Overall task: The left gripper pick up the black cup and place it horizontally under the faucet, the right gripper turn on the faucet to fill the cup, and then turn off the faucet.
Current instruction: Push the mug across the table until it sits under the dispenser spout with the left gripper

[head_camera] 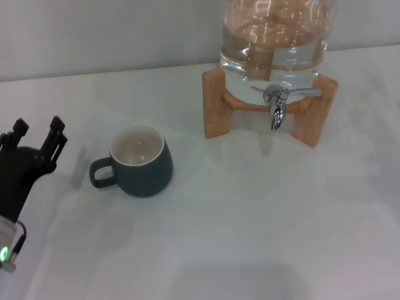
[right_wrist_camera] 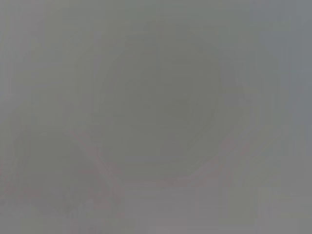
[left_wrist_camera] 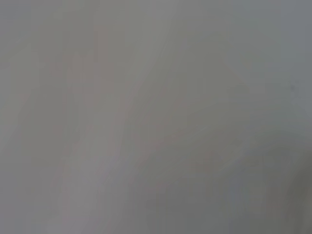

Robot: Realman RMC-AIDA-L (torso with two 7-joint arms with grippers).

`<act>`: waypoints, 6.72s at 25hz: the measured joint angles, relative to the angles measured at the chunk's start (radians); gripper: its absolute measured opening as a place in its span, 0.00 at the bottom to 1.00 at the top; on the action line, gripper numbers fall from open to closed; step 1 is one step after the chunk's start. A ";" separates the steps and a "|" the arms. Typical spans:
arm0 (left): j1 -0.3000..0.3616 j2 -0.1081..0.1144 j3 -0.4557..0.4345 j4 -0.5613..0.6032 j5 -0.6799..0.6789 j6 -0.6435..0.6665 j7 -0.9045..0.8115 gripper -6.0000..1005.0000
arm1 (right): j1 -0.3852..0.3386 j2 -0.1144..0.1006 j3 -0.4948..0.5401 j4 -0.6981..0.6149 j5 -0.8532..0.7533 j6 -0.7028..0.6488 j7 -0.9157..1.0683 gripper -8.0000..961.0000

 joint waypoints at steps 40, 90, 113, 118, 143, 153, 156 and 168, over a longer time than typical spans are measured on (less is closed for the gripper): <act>0.066 -0.011 0.104 -0.006 0.161 -0.021 0.048 0.74 | 0.026 0.000 0.000 -0.016 0.000 -0.066 -0.002 0.84; 0.006 -0.013 0.096 -0.001 0.067 -0.152 0.018 0.73 | 0.024 0.002 -0.002 -0.047 -0.002 -0.066 -0.002 0.84; -0.052 -0.011 0.097 0.002 0.040 -0.241 0.029 0.26 | 0.029 -0.001 0.001 -0.052 0.000 -0.100 -0.004 0.84; -0.055 -0.011 0.096 0.006 0.040 -0.241 0.029 0.17 | 0.028 -0.001 0.001 -0.052 0.001 -0.108 -0.004 0.84; -0.181 -0.016 0.124 0.045 0.046 -0.255 0.032 0.15 | 0.035 0.002 -0.004 -0.054 0.002 -0.109 -0.002 0.84; -0.247 -0.018 0.148 0.071 0.090 -0.287 0.032 0.15 | 0.047 0.002 -0.007 -0.054 0.000 -0.105 -0.003 0.84; -0.280 -0.021 0.151 0.092 0.129 -0.351 0.032 0.15 | 0.048 0.002 -0.007 -0.054 0.000 -0.105 -0.003 0.84; -0.353 -0.025 0.155 0.107 0.167 -0.432 0.032 0.15 | 0.047 0.002 -0.008 -0.054 -0.003 -0.097 -0.003 0.84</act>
